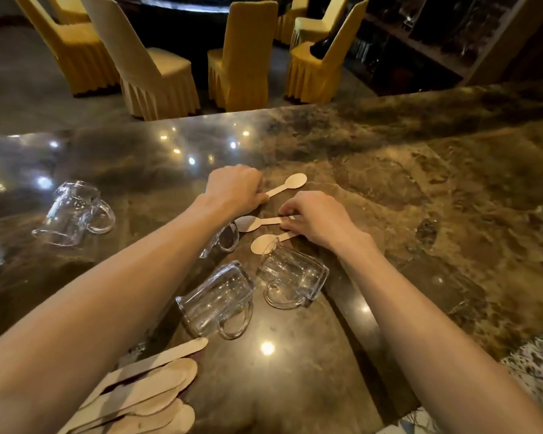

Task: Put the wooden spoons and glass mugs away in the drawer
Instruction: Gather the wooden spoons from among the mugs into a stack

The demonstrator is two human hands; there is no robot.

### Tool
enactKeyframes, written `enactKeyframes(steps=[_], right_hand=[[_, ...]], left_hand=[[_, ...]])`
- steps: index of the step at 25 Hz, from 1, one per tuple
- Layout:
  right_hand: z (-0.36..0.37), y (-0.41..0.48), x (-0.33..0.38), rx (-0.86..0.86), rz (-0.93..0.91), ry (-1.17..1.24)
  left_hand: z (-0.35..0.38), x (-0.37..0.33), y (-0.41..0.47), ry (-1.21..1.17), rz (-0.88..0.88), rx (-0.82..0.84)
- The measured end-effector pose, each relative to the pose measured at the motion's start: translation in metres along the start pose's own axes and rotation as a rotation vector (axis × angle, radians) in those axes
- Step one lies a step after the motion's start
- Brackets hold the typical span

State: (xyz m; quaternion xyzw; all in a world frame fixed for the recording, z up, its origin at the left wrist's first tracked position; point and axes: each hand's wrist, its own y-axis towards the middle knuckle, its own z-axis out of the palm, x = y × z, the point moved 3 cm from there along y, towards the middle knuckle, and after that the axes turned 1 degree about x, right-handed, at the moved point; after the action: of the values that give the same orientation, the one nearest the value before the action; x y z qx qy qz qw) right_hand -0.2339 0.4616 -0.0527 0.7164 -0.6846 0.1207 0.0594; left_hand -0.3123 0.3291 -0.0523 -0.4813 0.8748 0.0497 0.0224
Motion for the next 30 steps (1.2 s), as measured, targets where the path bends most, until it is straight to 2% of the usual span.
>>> enactKeyframes(steps=[12,25,30], right_hand=[[0.007,0.010,0.002,-0.049,-0.089,-0.081],[-0.002,-0.002,0.004,-0.134,-0.096,-0.130],[-0.014,-0.008,-0.003,-0.195,-0.038,-0.133]], left_hand=[[0.010,-0.005,0.018,0.089,0.022,0.053],[0.002,-0.005,0.011,-0.097,0.018,0.110],[-0.007,-0.002,0.009,-0.195,0.044,0.115]])
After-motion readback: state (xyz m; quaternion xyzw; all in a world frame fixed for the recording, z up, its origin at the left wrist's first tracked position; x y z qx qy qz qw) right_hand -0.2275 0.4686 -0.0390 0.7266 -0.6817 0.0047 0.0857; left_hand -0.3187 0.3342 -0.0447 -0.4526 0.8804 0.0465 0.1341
